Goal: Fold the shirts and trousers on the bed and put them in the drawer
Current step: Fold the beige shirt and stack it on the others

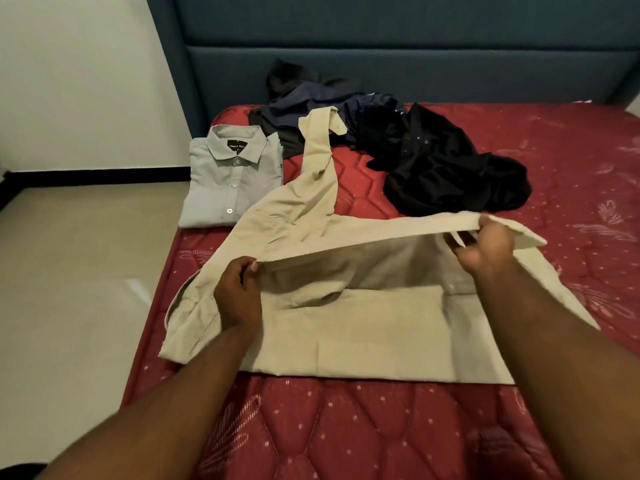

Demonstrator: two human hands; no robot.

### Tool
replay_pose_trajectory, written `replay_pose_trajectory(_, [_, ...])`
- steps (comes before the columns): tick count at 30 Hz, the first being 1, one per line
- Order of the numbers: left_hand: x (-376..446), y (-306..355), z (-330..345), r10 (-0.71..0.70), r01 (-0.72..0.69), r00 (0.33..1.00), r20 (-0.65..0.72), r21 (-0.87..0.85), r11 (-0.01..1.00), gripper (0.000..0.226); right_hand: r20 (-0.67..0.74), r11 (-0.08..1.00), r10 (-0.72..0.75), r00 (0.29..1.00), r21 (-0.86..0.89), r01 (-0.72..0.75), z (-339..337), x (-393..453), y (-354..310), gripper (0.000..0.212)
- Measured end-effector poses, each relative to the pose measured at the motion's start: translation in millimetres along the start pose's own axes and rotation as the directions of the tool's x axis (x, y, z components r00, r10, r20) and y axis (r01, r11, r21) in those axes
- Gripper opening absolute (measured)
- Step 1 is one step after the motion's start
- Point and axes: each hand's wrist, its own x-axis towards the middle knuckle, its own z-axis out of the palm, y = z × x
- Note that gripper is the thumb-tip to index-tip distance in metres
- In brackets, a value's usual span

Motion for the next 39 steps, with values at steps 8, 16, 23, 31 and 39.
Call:
replay_pose_trajectory(8, [-105.5,-2.4,-57.0,0.230,-0.326,0.941,0.249,0.476,0.817,0.032,0.198,0.940,-0.073,0.978,0.342,0.001,-97.3,-92.4,-29.4,0.055])
replay_pose_trajectory(16, [-106.1,8.9,-54.5,0.261,-0.543,0.840,0.476,0.729,0.417,0.116,-0.171,0.990,-0.002,0.985,0.137,0.025,-198.5,-50.6,9.7,0.047])
replay_pose_trajectory(23, [-92.8,-17.8,-49.3,0.212,-0.614,0.788,0.578,0.715,0.333,0.089,-0.223,0.975,-0.133,0.966,0.146,0.168,-185.6,-59.3,-11.3,0.059])
replay_pose_trajectory(31, [-109.9,-5.0,-39.0,0.362,-0.727,0.684,0.633,0.634,0.265,0.069,-0.378,0.975,-0.125,0.917,0.124,0.184,-204.5,-50.7,2.3,0.034])
replay_pose_trajectory(39, [-135.0,23.8,34.2,0.380,-0.970,0.242,0.893,0.216,0.110,0.092,-0.355,0.932,-0.282,0.891,0.120,0.342,-211.0,-33.5,-7.6,0.038])
